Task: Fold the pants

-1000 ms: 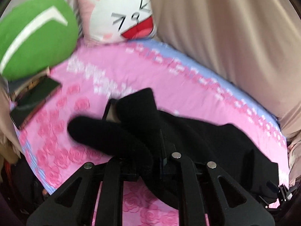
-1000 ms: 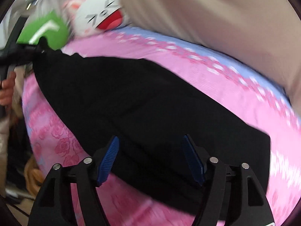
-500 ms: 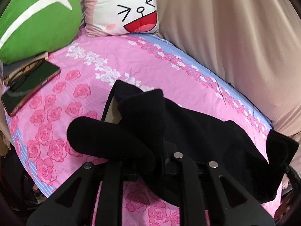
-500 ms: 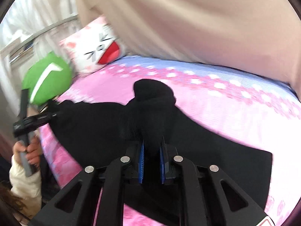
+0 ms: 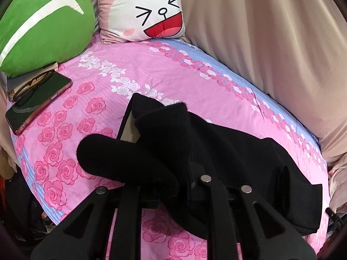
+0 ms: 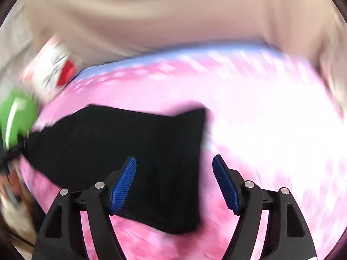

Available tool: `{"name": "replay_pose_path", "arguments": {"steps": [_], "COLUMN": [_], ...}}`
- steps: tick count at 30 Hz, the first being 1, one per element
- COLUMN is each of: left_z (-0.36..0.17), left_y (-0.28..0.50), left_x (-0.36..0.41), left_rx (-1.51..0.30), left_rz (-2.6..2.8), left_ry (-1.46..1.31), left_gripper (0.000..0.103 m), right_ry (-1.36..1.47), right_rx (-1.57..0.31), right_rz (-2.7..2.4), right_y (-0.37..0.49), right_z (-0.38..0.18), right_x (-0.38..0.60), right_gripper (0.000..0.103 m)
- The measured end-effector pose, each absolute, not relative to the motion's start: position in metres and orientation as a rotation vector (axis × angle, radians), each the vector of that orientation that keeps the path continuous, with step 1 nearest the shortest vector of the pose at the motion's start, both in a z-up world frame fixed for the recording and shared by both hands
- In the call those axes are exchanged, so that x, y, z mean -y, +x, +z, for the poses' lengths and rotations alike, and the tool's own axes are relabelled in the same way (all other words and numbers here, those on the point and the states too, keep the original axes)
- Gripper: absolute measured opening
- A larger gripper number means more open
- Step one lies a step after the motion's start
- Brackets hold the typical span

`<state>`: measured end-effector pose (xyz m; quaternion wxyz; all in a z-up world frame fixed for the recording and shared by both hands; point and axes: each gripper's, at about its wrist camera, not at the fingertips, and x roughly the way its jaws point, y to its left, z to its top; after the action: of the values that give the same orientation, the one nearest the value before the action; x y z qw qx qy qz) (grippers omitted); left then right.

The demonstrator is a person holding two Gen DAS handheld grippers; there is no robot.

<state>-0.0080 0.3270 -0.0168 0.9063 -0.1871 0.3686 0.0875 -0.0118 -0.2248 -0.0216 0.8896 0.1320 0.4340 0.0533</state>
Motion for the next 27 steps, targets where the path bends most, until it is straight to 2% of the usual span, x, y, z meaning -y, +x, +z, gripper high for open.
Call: {"name": "replay_pose_path", "arguments": {"steps": [3,5,7,8,12,17,20,22,23,24,25,27], "left_z": [-0.013,-0.010,-0.008,-0.007,0.005,0.011,-0.004,-0.013,-0.015,-0.015,-0.014,-0.011], "left_y": [-0.006,-0.005,-0.005,-0.004,-0.001,0.005,0.012,0.015,0.015,0.014,0.013,0.011], "left_x": [-0.322,-0.320,-0.317,-0.316,-0.307,-0.281,-0.254,-0.237,-0.234,-0.232,-0.233,-0.240], "left_rx": [-0.765,-0.765,-0.769,-0.771,-0.761,-0.774,-0.819,-0.835,-0.836,-0.835,-0.834,-0.834], "left_rz": [0.202,0.210,0.223,0.228,0.238,0.105,0.036,0.065,0.080,0.093,0.090,0.084], "left_ry": [-0.378,-0.369,-0.362,-0.361,-0.348,-0.351,-0.329,-0.276,-0.261,-0.250,-0.256,-0.278], "left_gripper": [0.016,0.016,0.016,0.016,0.016,0.016,0.016,0.016,0.016,0.016,0.016,0.017], "right_ry": [0.427,0.524,0.500,0.502,0.579,0.557,0.578,0.611,0.641,0.652,0.637,0.486], "right_rx": [-0.961,-0.994,-0.963,-0.970,-0.904,-0.840,-0.875,-0.921,-0.900,-0.889,-0.874,-0.764], "right_rz": [0.165,0.251,0.265,0.282,0.292,0.190,0.077,0.064,0.082,0.056,0.009,-0.100], "right_y": [-0.006,0.001,0.001,0.004,-0.002,-0.029,-0.048,-0.055,-0.060,-0.063,-0.068,-0.082], "right_z": [-0.053,-0.077,-0.078,-0.080,-0.056,-0.027,-0.047,-0.072,-0.078,-0.075,-0.067,-0.030], "right_x": [0.245,0.243,0.228,0.223,0.240,0.297,0.330,0.340,0.344,0.346,0.346,0.336], "right_gripper": [0.072,0.067,0.037,0.026,0.015,0.015,0.015,0.019,0.025,0.033,0.036,0.037]}}
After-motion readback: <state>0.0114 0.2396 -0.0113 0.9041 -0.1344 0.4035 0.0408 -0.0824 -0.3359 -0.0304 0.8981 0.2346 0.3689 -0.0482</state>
